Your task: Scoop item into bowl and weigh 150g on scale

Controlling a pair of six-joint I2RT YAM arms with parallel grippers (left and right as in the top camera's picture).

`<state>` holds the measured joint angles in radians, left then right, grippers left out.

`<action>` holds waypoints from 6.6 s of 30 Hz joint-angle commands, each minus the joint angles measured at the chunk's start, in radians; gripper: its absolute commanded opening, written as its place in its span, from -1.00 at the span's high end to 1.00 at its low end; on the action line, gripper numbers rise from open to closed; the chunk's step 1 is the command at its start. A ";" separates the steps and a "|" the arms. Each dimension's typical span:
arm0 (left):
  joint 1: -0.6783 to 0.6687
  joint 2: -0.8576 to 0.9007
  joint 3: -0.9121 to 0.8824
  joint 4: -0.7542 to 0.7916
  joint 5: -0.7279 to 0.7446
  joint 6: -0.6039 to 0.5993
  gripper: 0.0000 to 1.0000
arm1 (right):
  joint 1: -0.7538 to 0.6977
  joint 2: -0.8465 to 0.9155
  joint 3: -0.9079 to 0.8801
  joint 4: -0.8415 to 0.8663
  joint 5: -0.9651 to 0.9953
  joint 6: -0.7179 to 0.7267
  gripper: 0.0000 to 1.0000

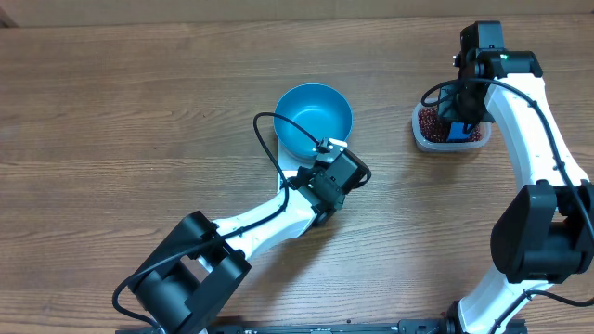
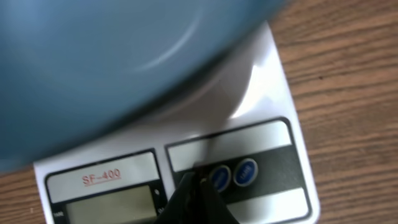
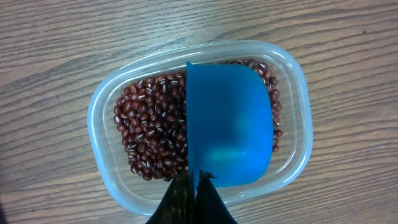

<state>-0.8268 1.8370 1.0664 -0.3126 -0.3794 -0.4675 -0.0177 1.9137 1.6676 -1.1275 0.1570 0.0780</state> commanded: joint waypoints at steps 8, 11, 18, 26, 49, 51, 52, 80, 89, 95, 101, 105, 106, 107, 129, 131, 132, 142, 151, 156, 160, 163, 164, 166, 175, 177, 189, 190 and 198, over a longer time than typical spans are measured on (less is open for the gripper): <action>0.015 0.040 -0.010 0.015 -0.008 0.019 0.92 | -0.006 0.014 -0.026 0.002 0.026 0.001 0.92; 0.015 0.040 -0.010 0.021 0.004 0.019 0.92 | -0.006 0.014 -0.026 0.007 0.026 0.000 0.92; 0.015 0.041 -0.010 0.029 0.014 0.019 0.92 | -0.006 0.014 -0.026 0.008 0.026 0.000 0.92; 0.015 0.041 -0.010 0.006 0.014 0.019 0.91 | -0.006 0.014 -0.026 0.008 0.026 0.000 0.92; 0.016 0.041 -0.010 0.030 0.055 0.019 0.92 | -0.006 0.014 -0.026 0.008 0.026 0.000 0.91; 0.016 0.041 -0.010 0.030 0.055 0.019 0.92 | -0.006 0.014 -0.026 0.008 0.026 0.000 0.91; 0.016 0.041 -0.010 0.030 0.055 0.019 0.92 | -0.006 0.014 -0.026 0.008 0.026 0.000 0.91; 0.022 0.061 -0.010 0.019 0.025 0.018 0.92 | -0.006 0.014 -0.026 0.009 0.026 0.000 0.91; 0.023 0.062 -0.010 0.025 0.024 0.018 0.92 | -0.006 0.014 -0.026 0.012 0.026 0.000 0.90; 0.023 0.062 -0.010 0.026 0.013 0.018 0.92 | -0.006 0.014 -0.026 0.012 0.026 0.000 0.91; 0.023 0.062 -0.010 0.025 0.010 0.018 0.91 | -0.006 0.014 -0.026 0.012 0.026 0.000 0.91; 0.023 0.062 -0.010 0.024 0.010 0.018 0.91 | -0.006 0.014 -0.026 0.012 0.026 0.000 0.91; 0.023 0.062 -0.010 0.022 0.010 0.018 0.92 | -0.006 0.014 -0.026 0.012 0.026 0.000 0.90; 0.023 0.062 -0.010 0.022 0.010 0.018 0.92 | -0.006 0.014 -0.026 0.012 0.026 0.000 0.91; 0.023 0.062 -0.010 0.012 -0.022 -0.006 0.91 | -0.006 0.014 -0.026 0.012 0.025 0.000 0.90; 0.023 0.062 -0.010 0.011 -0.020 -0.005 0.91 | -0.006 0.014 -0.026 0.012 0.025 0.000 0.90; 0.023 0.062 -0.010 0.011 -0.020 -0.005 0.91 | -0.006 0.014 -0.026 0.012 0.025 0.000 0.90; 0.023 0.063 -0.010 0.018 0.008 -0.004 0.92 | -0.006 0.014 -0.026 0.012 0.025 0.000 0.90; 0.023 0.071 -0.010 0.013 0.014 -0.004 0.91 | -0.006 0.014 -0.026 0.012 0.025 0.000 0.90; 0.023 0.074 -0.010 0.009 0.018 -0.004 0.92 | -0.006 0.014 -0.026 0.012 0.025 0.000 0.90; 0.023 0.080 -0.010 -0.004 0.040 0.009 0.92 | -0.006 0.014 -0.026 0.012 0.025 0.000 0.90; 0.023 0.101 -0.010 -0.004 0.040 0.012 0.92 | -0.006 0.014 -0.026 0.012 0.026 0.000 0.90; 0.023 0.108 -0.010 -0.005 0.040 0.013 0.91 | -0.006 0.014 -0.026 0.012 0.026 0.000 0.90; 0.023 0.117 -0.010 -0.005 0.041 0.016 0.91 | -0.006 0.014 -0.026 0.012 0.025 0.000 0.90; 0.023 0.120 -0.010 0.003 0.040 0.019 0.91 | -0.006 0.014 -0.026 0.012 0.026 0.000 0.90; 0.023 0.119 -0.010 0.008 0.040 0.019 0.92 | -0.006 0.014 -0.026 0.012 0.026 0.000 0.90; 0.021 -0.064 0.012 -0.049 0.040 0.019 0.92 | -0.006 0.014 -0.026 0.013 0.026 0.000 0.89; 0.021 -0.088 0.012 -0.050 0.040 0.018 0.91 | -0.006 0.014 -0.026 0.013 0.026 0.000 0.90; 0.023 -0.336 0.012 -0.071 0.040 0.018 0.92 | -0.006 0.014 -0.026 0.011 0.026 0.000 0.90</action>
<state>-0.8154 1.5944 1.0798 -0.3710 -0.3405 -0.4644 -0.0181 1.9137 1.6665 -1.1213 0.1574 0.0772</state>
